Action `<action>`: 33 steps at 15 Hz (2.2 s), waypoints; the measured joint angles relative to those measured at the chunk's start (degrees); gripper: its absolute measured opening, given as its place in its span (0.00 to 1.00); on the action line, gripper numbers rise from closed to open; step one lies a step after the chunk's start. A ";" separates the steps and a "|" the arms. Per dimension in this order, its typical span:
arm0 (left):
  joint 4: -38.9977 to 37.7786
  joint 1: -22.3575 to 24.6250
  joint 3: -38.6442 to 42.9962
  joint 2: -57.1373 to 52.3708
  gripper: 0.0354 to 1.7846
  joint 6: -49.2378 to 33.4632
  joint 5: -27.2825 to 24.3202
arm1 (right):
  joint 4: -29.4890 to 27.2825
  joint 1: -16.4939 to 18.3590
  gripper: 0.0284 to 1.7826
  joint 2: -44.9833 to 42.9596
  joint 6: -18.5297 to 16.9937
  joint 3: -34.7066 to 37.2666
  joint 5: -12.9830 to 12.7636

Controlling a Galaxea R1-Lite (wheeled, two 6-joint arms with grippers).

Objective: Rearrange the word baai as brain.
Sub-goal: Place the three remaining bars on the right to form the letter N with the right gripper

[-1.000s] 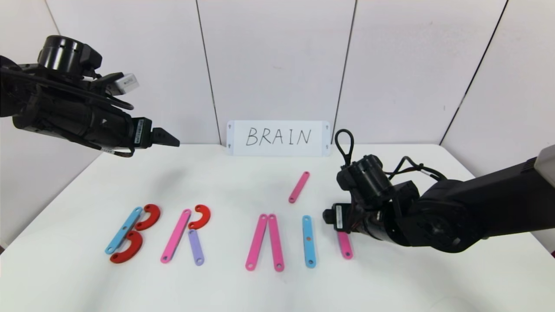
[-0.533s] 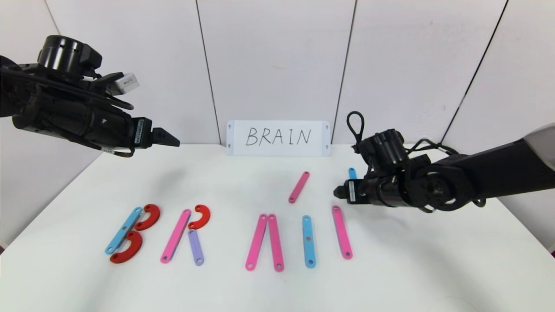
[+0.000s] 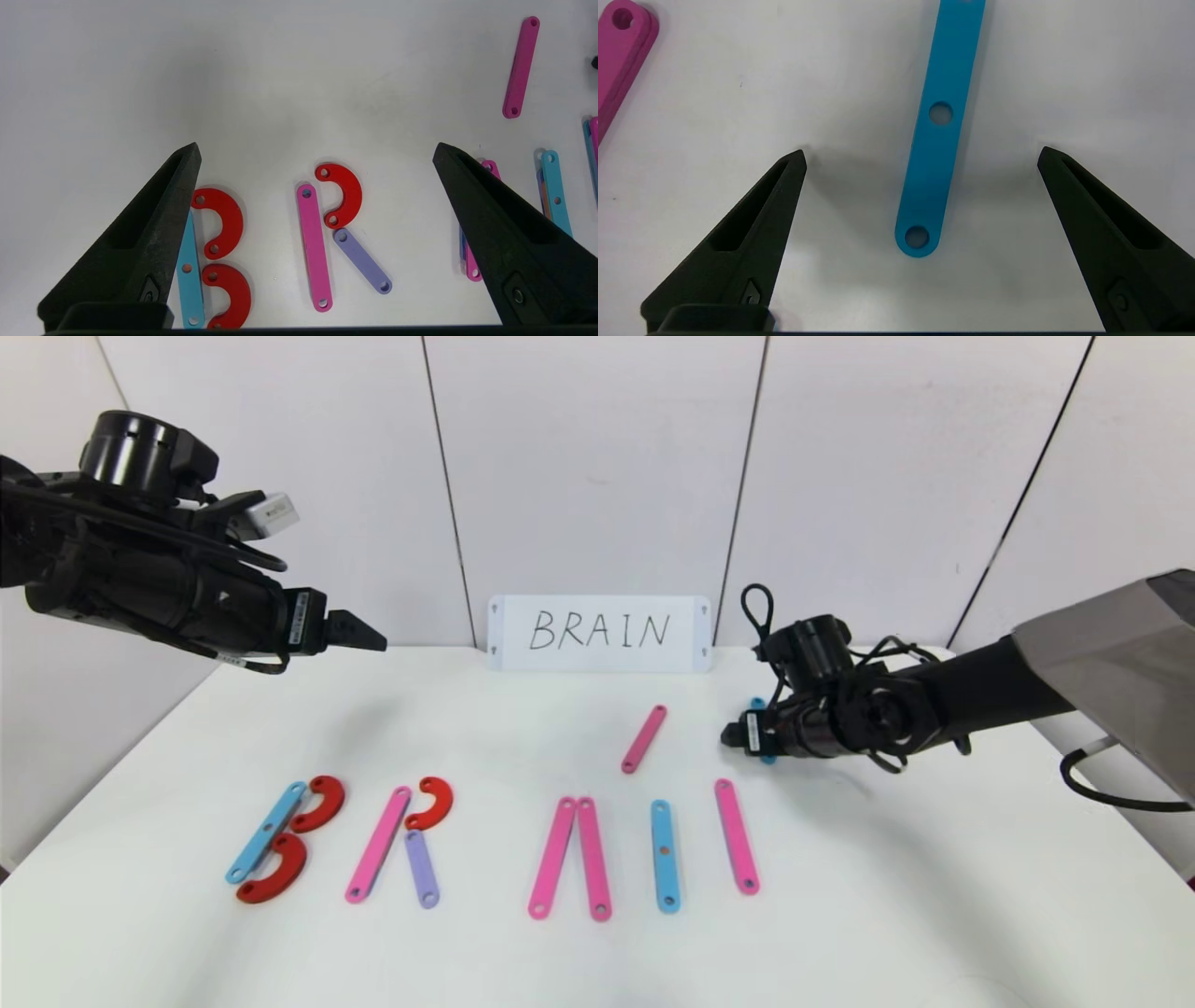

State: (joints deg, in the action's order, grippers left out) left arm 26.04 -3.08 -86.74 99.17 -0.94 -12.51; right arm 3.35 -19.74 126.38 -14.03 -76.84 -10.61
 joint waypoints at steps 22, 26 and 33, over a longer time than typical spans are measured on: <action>0.00 0.00 0.00 0.02 0.97 0.01 0.00 | -0.38 0.01 0.15 -3.36 0.50 4.13 2.86; 0.00 0.00 0.00 0.00 0.97 0.01 0.00 | 2.34 0.54 0.15 -9.95 7.01 13.41 10.42; 0.00 0.00 0.09 0.00 0.97 0.00 0.02 | 13.79 2.85 0.15 -14.75 22.24 27.04 18.94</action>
State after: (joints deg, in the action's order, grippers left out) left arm 26.04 -3.08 -86.65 99.17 -0.94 -12.48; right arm 17.14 -16.88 111.63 8.20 -49.80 8.34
